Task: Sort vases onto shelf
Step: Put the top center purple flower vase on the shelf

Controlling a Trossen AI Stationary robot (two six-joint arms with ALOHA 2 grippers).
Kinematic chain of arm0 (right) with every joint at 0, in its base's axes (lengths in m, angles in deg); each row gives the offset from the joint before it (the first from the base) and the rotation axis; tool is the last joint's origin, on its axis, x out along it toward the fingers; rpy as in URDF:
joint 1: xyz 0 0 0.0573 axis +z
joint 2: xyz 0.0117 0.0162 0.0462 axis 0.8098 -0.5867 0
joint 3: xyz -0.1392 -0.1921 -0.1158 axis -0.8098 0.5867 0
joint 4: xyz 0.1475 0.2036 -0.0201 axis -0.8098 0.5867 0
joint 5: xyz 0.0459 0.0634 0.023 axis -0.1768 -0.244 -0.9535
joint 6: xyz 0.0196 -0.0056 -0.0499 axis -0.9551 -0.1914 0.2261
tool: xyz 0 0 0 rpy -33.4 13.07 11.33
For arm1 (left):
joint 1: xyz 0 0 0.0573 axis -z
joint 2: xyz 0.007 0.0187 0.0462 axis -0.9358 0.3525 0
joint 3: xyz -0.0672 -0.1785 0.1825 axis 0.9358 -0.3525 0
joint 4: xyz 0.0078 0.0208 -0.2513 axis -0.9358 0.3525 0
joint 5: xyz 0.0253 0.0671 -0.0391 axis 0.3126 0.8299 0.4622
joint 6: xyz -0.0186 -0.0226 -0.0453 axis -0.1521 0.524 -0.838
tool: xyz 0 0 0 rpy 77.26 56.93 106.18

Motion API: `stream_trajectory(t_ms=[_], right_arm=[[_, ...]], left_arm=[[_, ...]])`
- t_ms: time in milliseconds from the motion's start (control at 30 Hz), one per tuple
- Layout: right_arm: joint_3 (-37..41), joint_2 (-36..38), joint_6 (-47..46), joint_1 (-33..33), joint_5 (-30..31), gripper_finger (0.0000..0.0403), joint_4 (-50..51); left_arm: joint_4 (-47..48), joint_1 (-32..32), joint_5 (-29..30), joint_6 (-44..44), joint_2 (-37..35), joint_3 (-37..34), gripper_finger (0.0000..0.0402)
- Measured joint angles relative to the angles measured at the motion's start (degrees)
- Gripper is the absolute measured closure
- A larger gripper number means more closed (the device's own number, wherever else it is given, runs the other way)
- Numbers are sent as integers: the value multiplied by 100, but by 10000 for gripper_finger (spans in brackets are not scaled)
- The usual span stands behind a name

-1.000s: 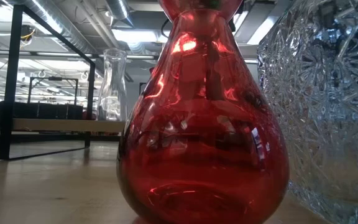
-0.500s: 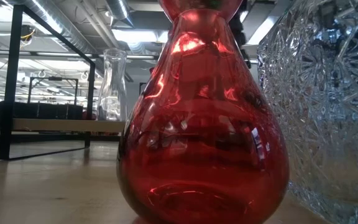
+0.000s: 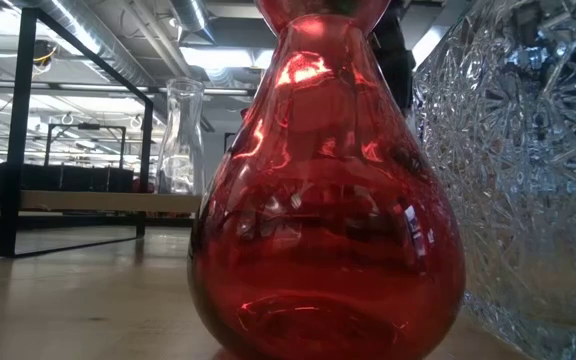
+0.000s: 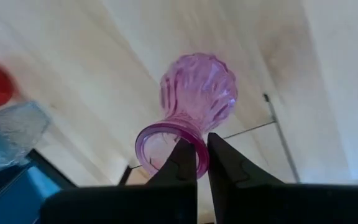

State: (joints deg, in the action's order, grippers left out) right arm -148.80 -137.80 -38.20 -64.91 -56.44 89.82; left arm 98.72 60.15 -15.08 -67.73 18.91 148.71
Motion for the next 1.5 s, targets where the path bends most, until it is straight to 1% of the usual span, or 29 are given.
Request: stream_trajectory(t_ms=[200,400,533,733,833,1100,1300,1500], right_arm=[[5,65,-92,-2,87,401,89],[276,99,-94,93,-219,401,83],[771,444,-254,197,-297,401,-339],[1726,1175,-773,103,-311,402,-1198],[1945,1350,-878,18,-297,402,-1323],[1915,1338,-877,-240,-282,402,-1371],[1466,1296,-729,-242,173,403,-1046],[1412,1305,-669,-238,-31,403,-797]], left_arm=[[0,0,30,27,0,0,288],[0,-2,103,27,0,0,288],[0,0,105,27,0,0,288],[4,-1,106,29,0,0,288],[4,-2,151,92,0,0,288],[0,-94,192,120,0,0,288],[-2,-100,190,82,0,0,288],[-7,-100,190,49,0,0,288]])
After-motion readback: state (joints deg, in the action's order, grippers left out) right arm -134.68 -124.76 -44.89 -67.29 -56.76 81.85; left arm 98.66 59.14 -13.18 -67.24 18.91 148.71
